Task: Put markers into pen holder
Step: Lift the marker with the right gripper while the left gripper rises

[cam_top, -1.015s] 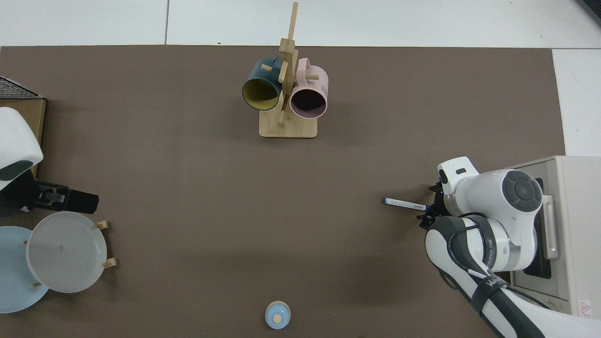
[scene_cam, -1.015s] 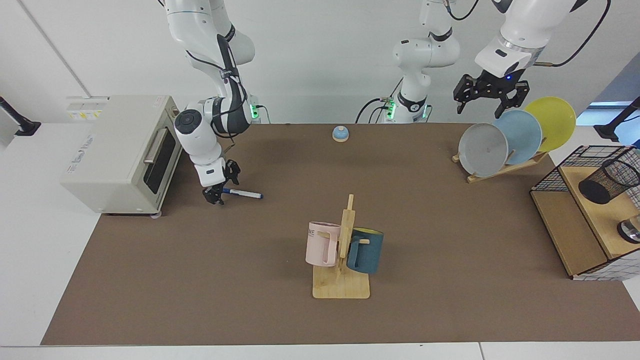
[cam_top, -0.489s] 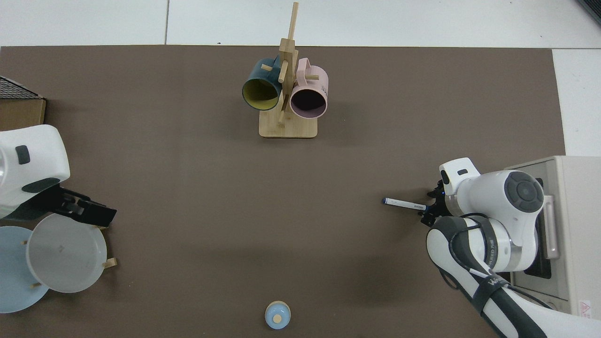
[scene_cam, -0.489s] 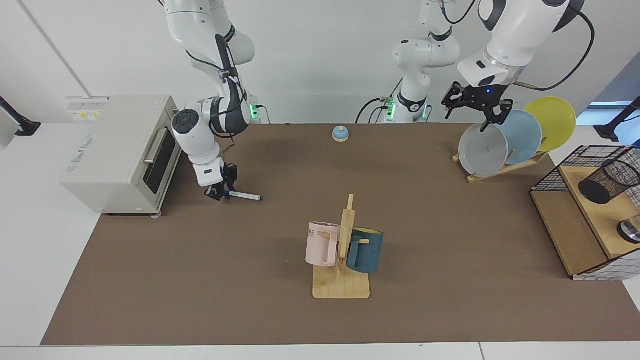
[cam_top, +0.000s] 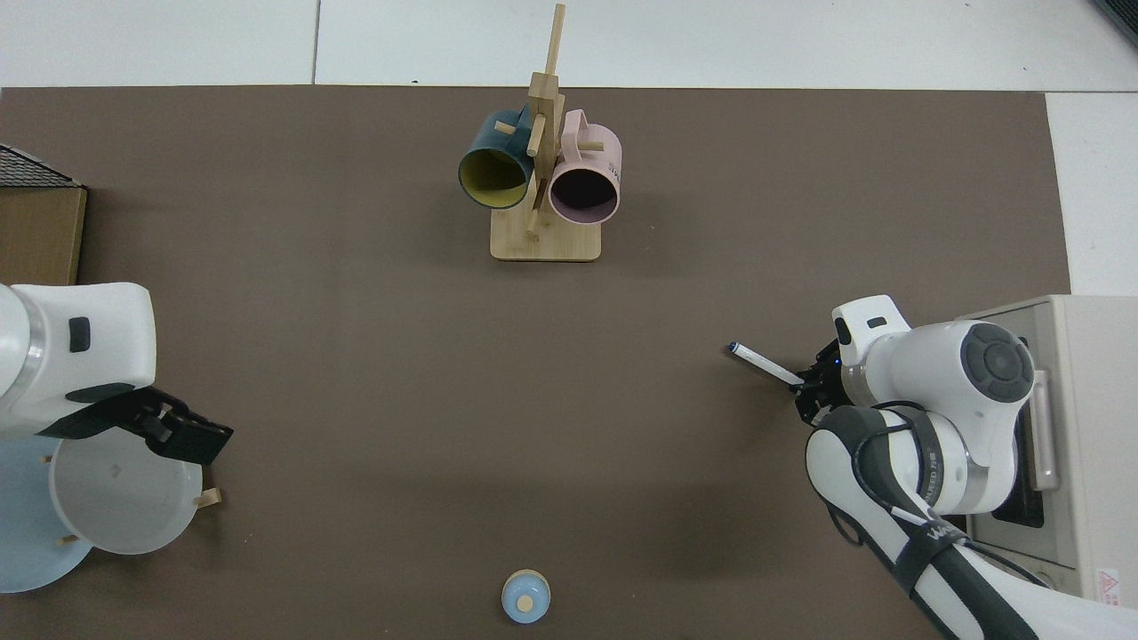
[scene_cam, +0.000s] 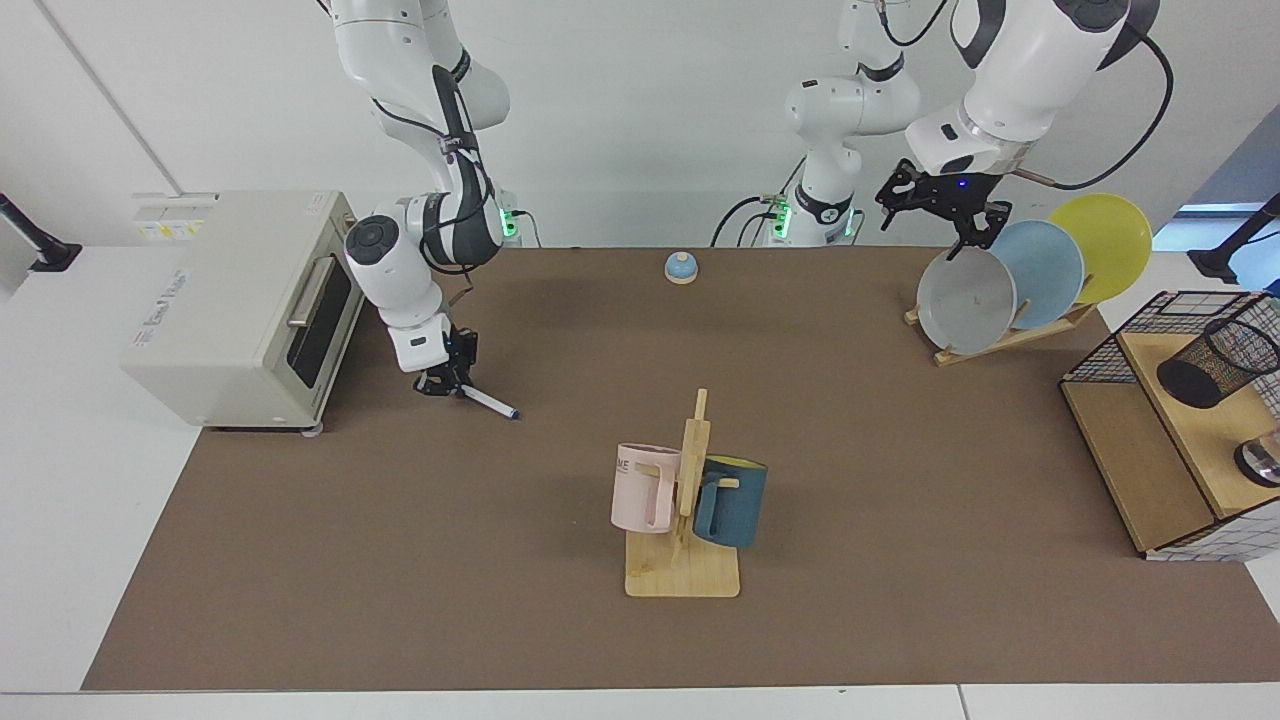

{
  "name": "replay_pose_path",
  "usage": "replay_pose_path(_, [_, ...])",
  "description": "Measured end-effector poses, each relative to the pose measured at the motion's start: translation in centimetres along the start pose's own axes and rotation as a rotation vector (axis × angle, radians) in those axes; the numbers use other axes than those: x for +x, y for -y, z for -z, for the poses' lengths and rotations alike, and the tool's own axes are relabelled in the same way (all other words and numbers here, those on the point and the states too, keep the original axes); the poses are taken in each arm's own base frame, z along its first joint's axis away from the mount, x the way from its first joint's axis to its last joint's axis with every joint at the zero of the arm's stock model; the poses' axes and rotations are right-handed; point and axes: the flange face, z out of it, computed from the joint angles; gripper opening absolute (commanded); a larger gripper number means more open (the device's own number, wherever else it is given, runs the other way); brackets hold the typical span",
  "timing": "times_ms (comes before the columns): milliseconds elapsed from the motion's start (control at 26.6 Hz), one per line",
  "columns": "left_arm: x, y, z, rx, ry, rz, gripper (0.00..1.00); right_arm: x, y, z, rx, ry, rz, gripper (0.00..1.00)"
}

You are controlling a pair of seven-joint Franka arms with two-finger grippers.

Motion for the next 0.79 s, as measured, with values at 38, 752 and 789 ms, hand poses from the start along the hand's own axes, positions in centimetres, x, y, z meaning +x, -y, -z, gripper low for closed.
replay_pose_path(38, [-0.1,0.0,0.0,-0.001,0.002,0.001,1.0,0.6,0.0,0.4,-0.007,-0.006,0.01,0.0])
replay_pose_path(752, [-1.5,0.7,3.6,0.052,-0.05,0.066,1.0,15.9,3.3,11.2,-0.093,-0.269,0.234,0.0])
replay_pose_path(789, [-1.6,0.7,3.6,0.051,-0.053,0.105,1.0,16.8,4.0,11.5,-0.093,-0.274,0.254,0.0])
